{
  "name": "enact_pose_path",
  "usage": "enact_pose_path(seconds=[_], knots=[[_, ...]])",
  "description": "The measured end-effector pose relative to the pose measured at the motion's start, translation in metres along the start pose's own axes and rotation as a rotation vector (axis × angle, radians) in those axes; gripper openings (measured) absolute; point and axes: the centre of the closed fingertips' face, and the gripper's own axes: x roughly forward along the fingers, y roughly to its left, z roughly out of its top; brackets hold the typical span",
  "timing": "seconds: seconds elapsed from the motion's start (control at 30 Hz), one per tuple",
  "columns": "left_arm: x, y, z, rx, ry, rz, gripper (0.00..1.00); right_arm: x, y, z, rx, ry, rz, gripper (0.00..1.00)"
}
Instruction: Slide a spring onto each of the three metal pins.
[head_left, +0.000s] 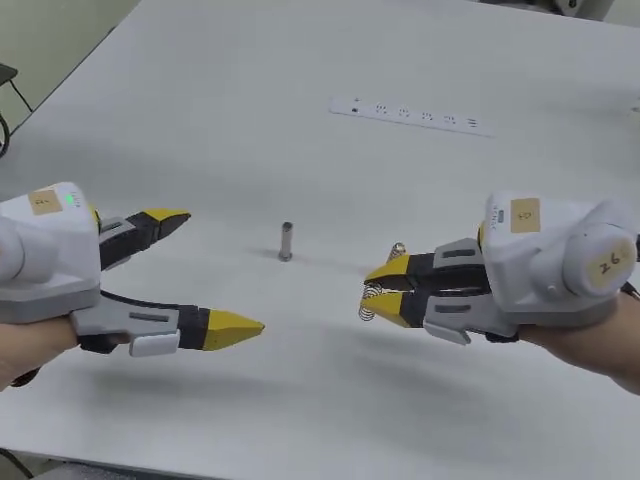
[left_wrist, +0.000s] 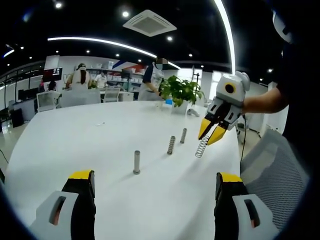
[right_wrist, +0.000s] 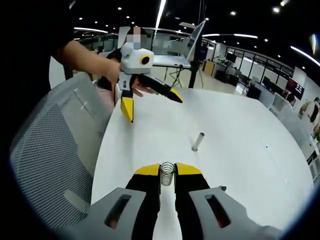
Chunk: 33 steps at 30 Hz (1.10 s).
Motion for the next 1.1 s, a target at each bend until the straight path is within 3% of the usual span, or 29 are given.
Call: enact_pose_path(seconds=[0.23, 0.73, 1.1], knots=[[-0.002, -0.001, -0.006, -0.012, 0.010, 0.000, 0.98, 0.006, -0.009, 0.002, -0.004, 0.005, 0.003, 0.07], [-0.005, 0.003, -0.008, -0.020, 0.017, 0.012, 0.98, 0.026, -0.046, 0.031, -0.016, -0.034, -0.026, 0.07], [-0.006, 0.005, -0.004, -0.013, 0.018, 0.016, 0.98, 0.044, -0.060, 0.050, -0.020, -0.058, -0.040, 0.07]])
